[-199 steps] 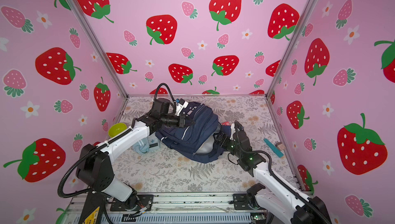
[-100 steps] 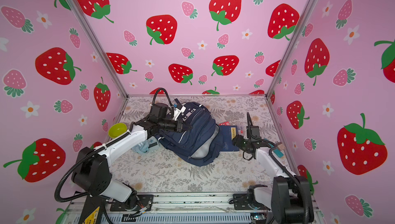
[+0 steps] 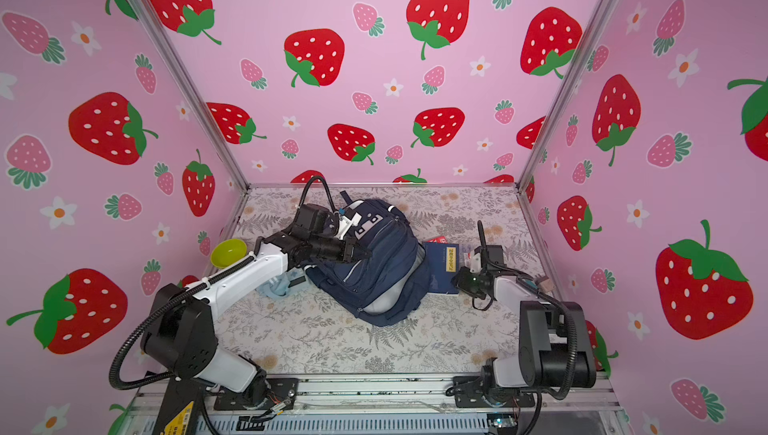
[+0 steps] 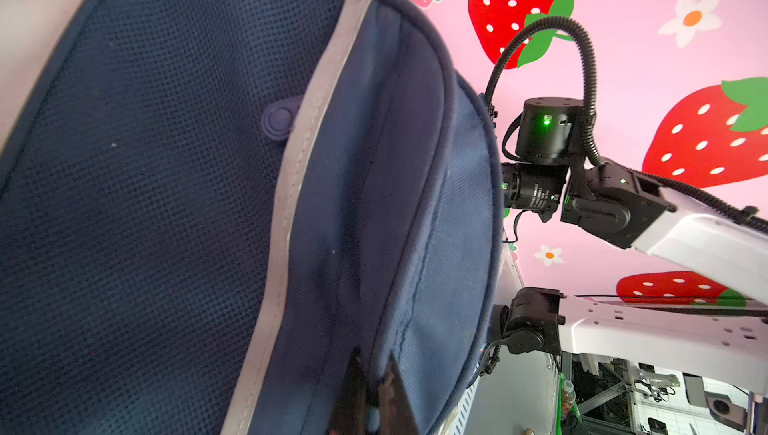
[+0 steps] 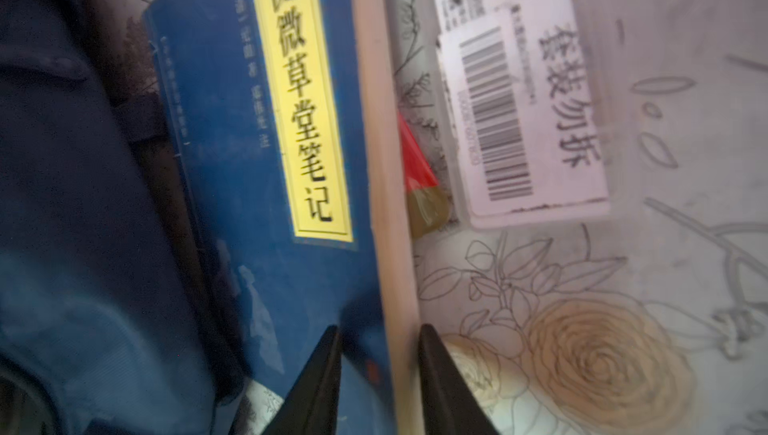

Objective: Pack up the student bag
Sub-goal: 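Grasp the blue book with yellow label using the right gripper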

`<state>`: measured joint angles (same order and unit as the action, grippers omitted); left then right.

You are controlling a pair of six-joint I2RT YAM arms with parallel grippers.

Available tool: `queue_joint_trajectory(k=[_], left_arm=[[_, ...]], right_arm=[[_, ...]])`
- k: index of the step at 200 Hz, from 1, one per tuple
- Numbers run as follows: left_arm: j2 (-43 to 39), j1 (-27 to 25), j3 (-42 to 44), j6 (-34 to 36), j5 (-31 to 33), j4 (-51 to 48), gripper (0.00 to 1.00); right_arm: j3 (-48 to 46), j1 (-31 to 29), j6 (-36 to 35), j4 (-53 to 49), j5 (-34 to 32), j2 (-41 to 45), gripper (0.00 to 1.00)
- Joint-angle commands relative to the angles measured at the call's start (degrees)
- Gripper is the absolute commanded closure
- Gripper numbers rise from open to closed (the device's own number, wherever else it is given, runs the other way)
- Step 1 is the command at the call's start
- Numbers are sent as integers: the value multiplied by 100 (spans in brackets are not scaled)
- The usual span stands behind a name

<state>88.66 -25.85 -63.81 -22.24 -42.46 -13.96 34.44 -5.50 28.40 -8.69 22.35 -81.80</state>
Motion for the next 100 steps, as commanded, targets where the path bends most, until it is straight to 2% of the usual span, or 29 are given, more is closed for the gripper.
queue_joint_trajectory(k=[1, 29, 66, 75, 87, 100], left_arm=[[27, 64, 37, -57, 9, 67, 100], [-49, 62, -14, 9, 128, -70, 100], [-58, 63, -161, 128, 328, -403, 100], [-92, 67, -154, 145, 405, -440, 100], [-117, 63, -145, 148, 570, -510, 100], [-88, 61, -166, 162, 702, -636, 100]], right_arm=[[27, 17, -72, 79, 136, 3, 87], [57, 14, -77, 19, 173, 234, 100], [99, 14, 25, 16, 329, 628, 100], [147, 18, 25, -12, 218, 640, 89], [296, 29, -80, -124, -48, 555, 68], [465, 46, -157, -152, -92, 351, 63]])
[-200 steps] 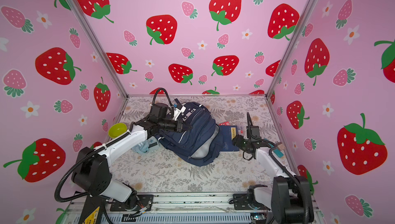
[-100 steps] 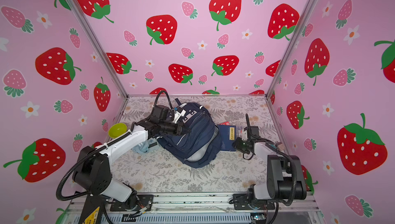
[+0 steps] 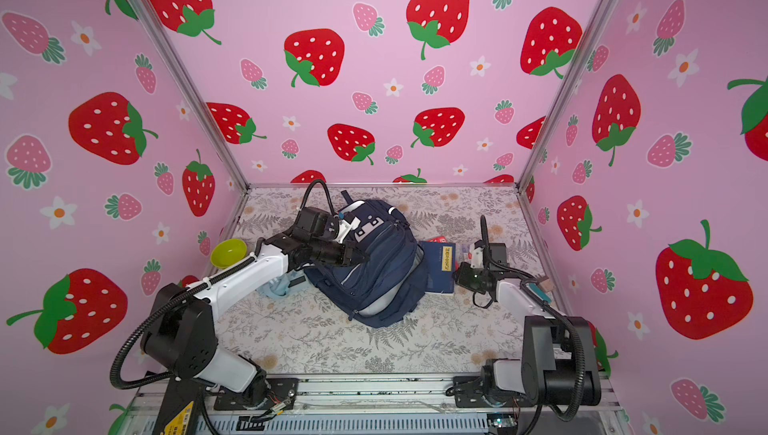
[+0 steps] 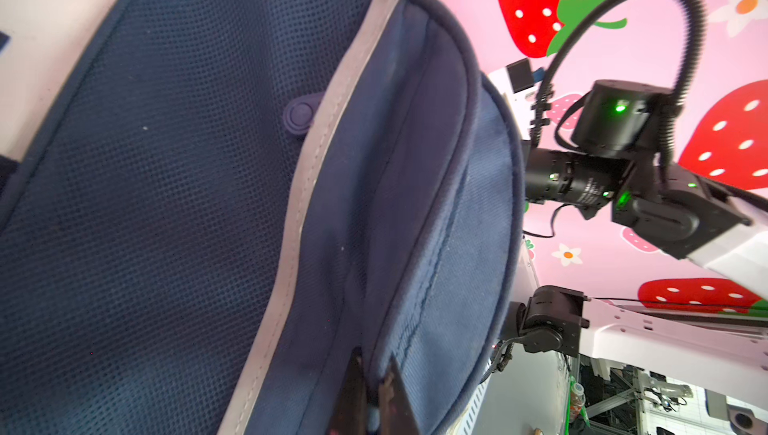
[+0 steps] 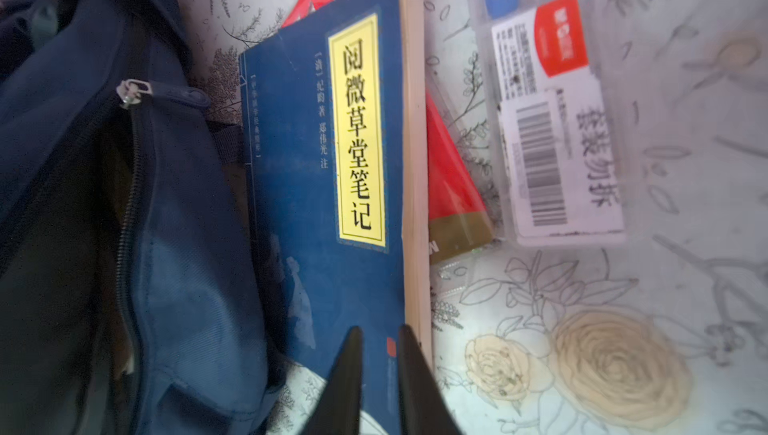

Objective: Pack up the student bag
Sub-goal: 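Grasp the blue book with yellow label using the right gripper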

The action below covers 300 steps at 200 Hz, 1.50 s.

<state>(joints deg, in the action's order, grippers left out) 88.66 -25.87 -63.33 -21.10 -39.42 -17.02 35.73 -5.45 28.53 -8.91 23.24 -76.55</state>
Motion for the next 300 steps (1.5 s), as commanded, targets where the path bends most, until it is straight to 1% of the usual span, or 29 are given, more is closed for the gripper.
queue_joint_trajectory(k=[1, 11, 24, 34, 61, 98, 116, 134, 171, 203, 264, 300], left_arm=[[-82, 64, -219, 51, 399, -338, 100], [-54, 64, -226, 52, 398, -381, 100], [-43, 65, -195, 32, 414, -372, 100], [-36, 65, -188, 33, 456, -368, 100], [37, 64, -226, 49, 542, -441, 100], [147, 67, -267, 54, 627, -504, 100], [161, 73, -232, 33, 620, -466, 100], [177, 73, -206, 2, 598, -416, 100], [183, 73, -184, 29, 574, -399, 100], [227, 86, -172, 17, 542, -358, 100], [211, 100, -114, -28, 462, -293, 100], [187, 108, -126, -34, 435, -285, 100]], right_arm=[[351, 43, -176, -129, -176, -188, 63], [487, 55, -222, -107, -124, -369, 60], [660, 61, -242, -48, -112, -631, 54], [802, 64, -286, 4, -95, -828, 51], [1039, 62, -322, 121, 5, -1269, 50], [1064, 55, -379, 305, 458, -1568, 56], [1017, 58, -383, 371, 631, -1530, 57], [1024, 21, -362, 355, 782, -1441, 62], [910, -56, -197, 474, 1048, -1067, 67], [814, -157, -1, 759, 1433, -1167, 72], [774, -275, 178, 1033, 1550, -1535, 73], [813, -281, 135, 880, 1355, -1487, 86]])
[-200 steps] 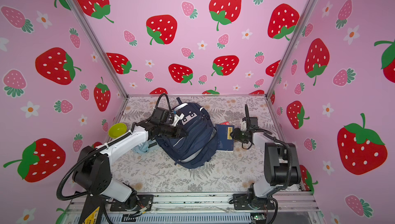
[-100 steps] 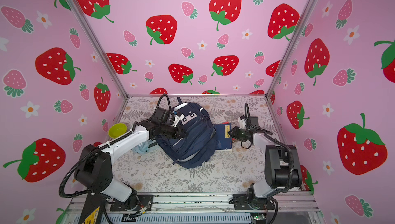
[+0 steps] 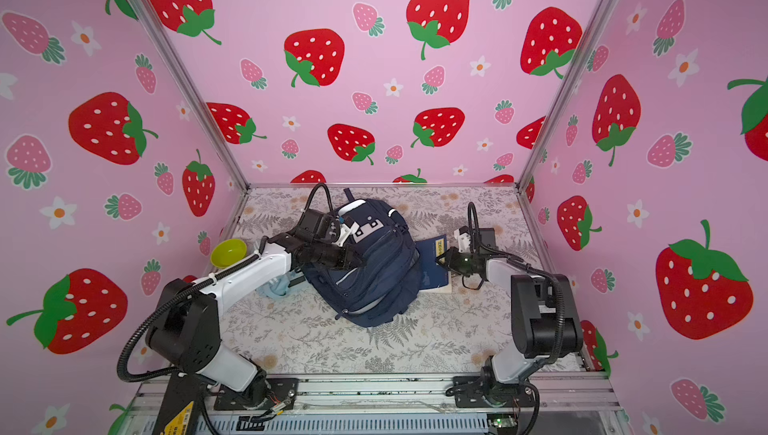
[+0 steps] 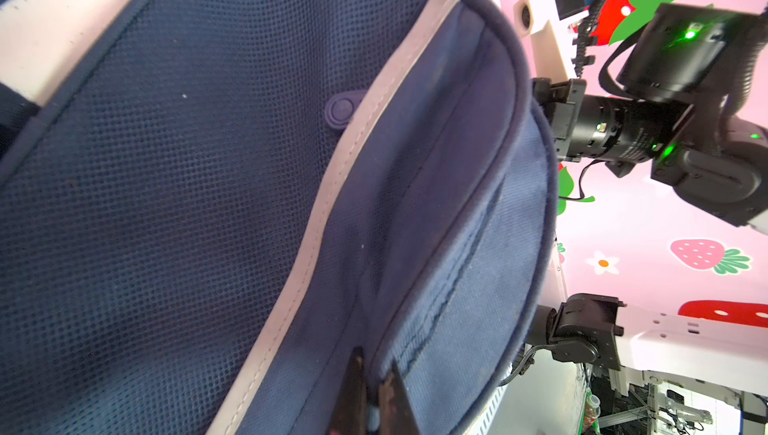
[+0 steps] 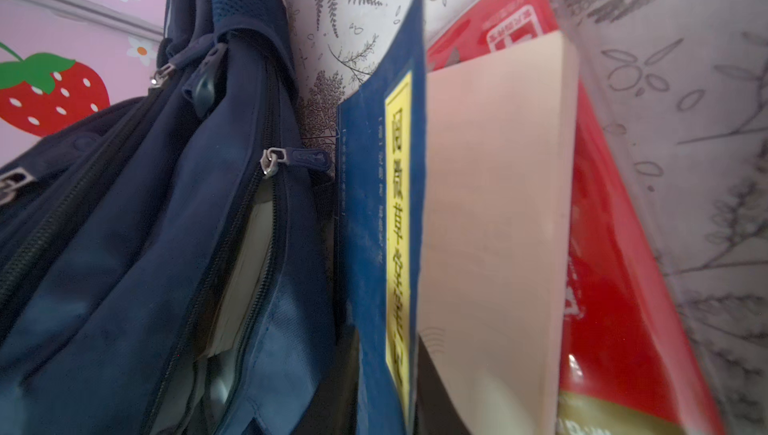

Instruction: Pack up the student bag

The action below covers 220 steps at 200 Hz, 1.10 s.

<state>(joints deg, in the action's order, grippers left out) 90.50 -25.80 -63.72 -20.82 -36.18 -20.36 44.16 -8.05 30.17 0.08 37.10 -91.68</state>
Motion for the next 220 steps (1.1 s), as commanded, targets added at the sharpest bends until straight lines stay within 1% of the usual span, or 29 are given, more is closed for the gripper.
queue_joint_trajectory(k=[1, 23, 41, 46, 50, 55, 70, 91, 112, 114, 116, 123, 144, 172, 206, 220], left_arm=[[7, 106, -87, -67, 112, 50, 100], [-10, 108, -108, -81, 112, 17, 100], [-47, 115, -221, -123, 152, -96, 100], [-73, 120, -257, -139, 183, -135, 96], [-101, 120, -285, -154, 217, -166, 87], [-146, 124, -321, -174, 268, -200, 81], [-297, 137, -425, -254, 409, -280, 66], [-559, 133, -497, -398, 519, -286, 53], [-779, 128, -529, -683, 382, -60, 41], [-799, 132, -527, -723, 348, -22, 37], [-813, 134, -529, -757, 311, 27, 35], [-848, 131, -536, -917, 204, 179, 30], [-789, 121, -533, -1459, -234, 865, 27], [-328, -58, -340, -2448, -739, 2262, 27], [338, -481, -215, -3188, -761, 3607, 25], [665, -580, -216, -3612, -741, 4255, 25]], right_arm=[[-31, -21, -29, -26, -38, 26, 86], [52, -21, -79, -227, -187, 180, 94], [142, -20, -149, -467, -320, 361, 98], [166, -16, -168, -544, -363, 426, 98], [194, -18, -183, -605, -417, 489, 99], [219, -21, -194, -681, -484, 565, 99], [310, -18, -214, -887, -623, 827, 99], [445, -20, -231, -1171, -816, 1180, 99], [552, -21, -266, -1398, -937, 1440, 99], [563, -16, -266, -1416, -947, 1453, 99], [566, -20, -273, -1432, -950, 1471, 99], [592, -21, -282, -1484, -961, 1525, 99], [681, -16, -310, -1634, -1046, 1645, 99], [910, -21, -280, -1807, -1012, 1831, 98], [1130, -71, -162, -1880, -735, 2114, 97], [1181, -96, -135, -1880, -641, 2197, 97]])
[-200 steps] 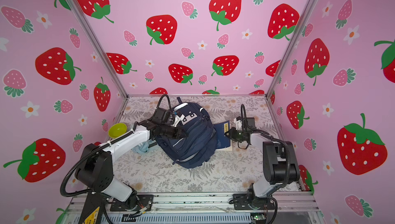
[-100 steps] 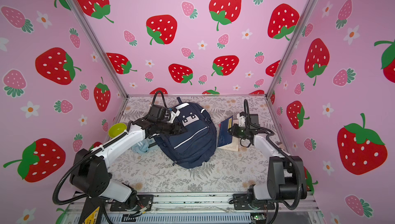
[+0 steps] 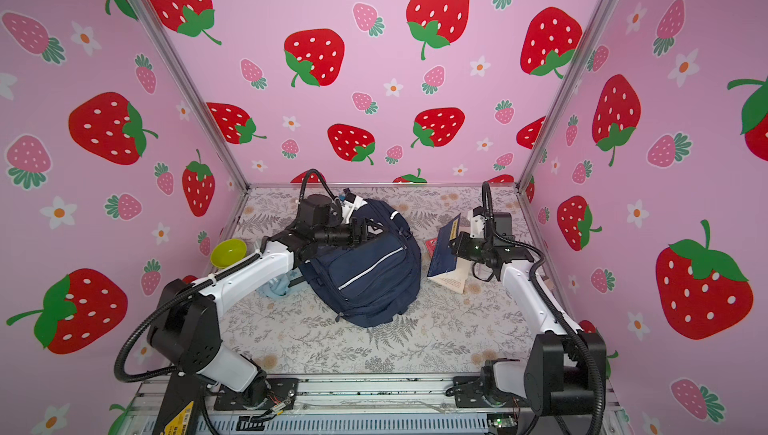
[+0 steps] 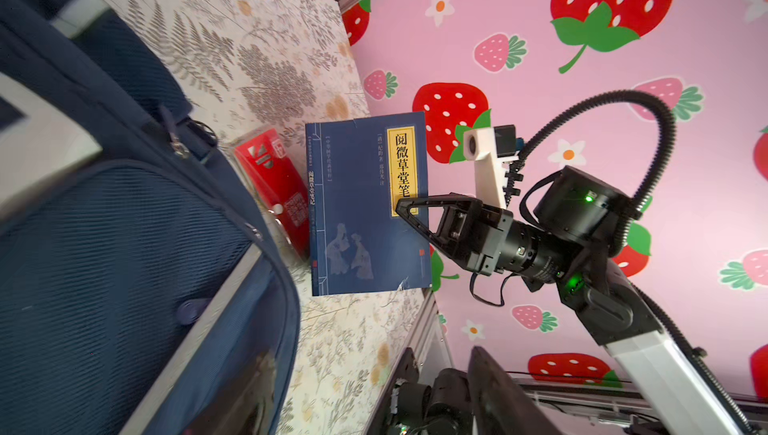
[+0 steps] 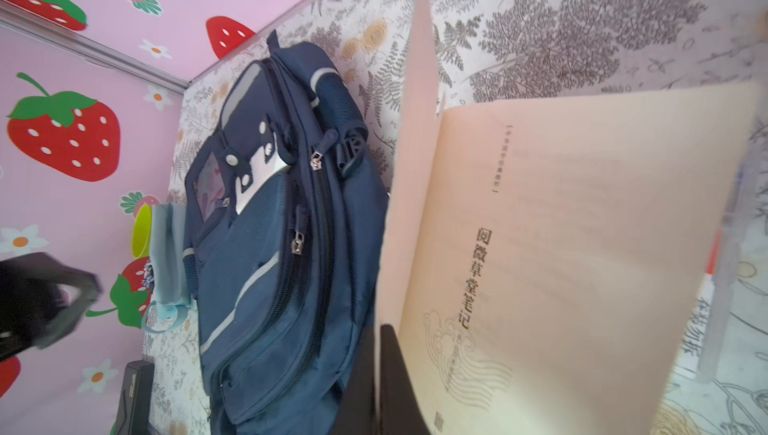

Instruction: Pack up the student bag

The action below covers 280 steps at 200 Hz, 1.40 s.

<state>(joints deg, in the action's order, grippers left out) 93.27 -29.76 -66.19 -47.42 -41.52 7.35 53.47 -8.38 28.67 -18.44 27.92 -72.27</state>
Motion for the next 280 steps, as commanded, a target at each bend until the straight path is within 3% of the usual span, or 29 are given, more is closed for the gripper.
queue_joint_trajectory(k=[1, 40, 73, 95, 121, 189, 280], left_arm=[[408, -191, 29, -979, -208, 1530, 25], [1452, -381, -306, -1965, -183, 2964, 24], [2240, -552, -805, -2009, -101, 2933, 15], [2532, -601, -1010, -1883, 12, 2783, 14], [2869, -667, -1114, -2201, -31, 3267, 14], [3302, -786, -1146, -2635, -23, 3930, 18], [3491, -747, -896, -2845, -22, 4230, 26]], right_arm=[[251, -65, 12, -28, 281, 261, 97], [171, -93, 69, -24, 394, 454, 97], [-40, -91, 174, 188, 550, 605, 96], [-104, -93, 222, 278, 680, 626, 96], [-143, -113, 303, 441, 889, 626, 95], [-334, -196, 641, 1095, 1288, 520, 94], [-1409, -215, 1081, 2609, 1637, -33, 94]])
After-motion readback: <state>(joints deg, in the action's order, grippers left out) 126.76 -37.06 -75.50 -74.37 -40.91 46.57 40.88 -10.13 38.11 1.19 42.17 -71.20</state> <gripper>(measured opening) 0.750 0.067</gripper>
